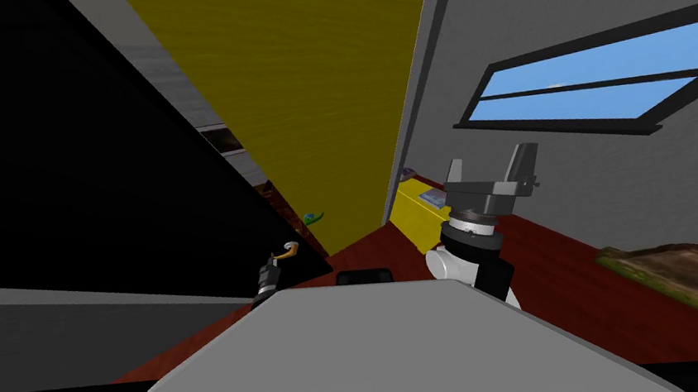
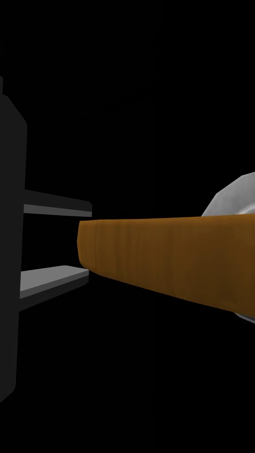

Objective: Pull the door open

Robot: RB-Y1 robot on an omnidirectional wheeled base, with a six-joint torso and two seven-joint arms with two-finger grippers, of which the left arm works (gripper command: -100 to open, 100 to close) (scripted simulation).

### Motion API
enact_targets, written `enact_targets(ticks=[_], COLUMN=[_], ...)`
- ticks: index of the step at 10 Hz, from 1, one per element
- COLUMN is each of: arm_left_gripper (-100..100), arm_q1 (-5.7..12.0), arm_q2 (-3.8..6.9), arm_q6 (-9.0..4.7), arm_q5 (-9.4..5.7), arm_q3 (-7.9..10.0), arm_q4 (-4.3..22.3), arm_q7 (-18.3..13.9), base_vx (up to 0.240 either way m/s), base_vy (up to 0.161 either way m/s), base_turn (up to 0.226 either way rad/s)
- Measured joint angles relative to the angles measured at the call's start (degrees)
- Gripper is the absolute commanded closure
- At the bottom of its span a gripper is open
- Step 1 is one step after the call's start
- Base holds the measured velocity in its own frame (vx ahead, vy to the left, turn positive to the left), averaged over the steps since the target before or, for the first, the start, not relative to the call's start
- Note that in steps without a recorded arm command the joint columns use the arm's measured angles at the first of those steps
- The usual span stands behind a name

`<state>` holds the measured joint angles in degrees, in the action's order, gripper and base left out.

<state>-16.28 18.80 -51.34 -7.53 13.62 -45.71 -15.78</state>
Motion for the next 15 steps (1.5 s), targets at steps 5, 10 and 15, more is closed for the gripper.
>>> enact_targets(ticks=[5, 10, 15], arm_left_gripper=[100, 100, 100], arm_q1=[0.09, -1.25, -3.69], arm_q2=[0.14, 1.03, 2.26], arm_q6=[-2.05, -3.68, -8.14], arm_q5=[1.87, 2.87, 4.72], arm_q3=[-3.08, -4.46, -7.18], arm_q4=[-0.81, -1.96, -1.22], arm_q7=[-1.69, -2.93, -5.11], base_vx=[-0.050, -0.139, -0.200], base_vy=[0.024, 0.033, 0.030], base_turn=[-0.072, -0.076, -0.104])
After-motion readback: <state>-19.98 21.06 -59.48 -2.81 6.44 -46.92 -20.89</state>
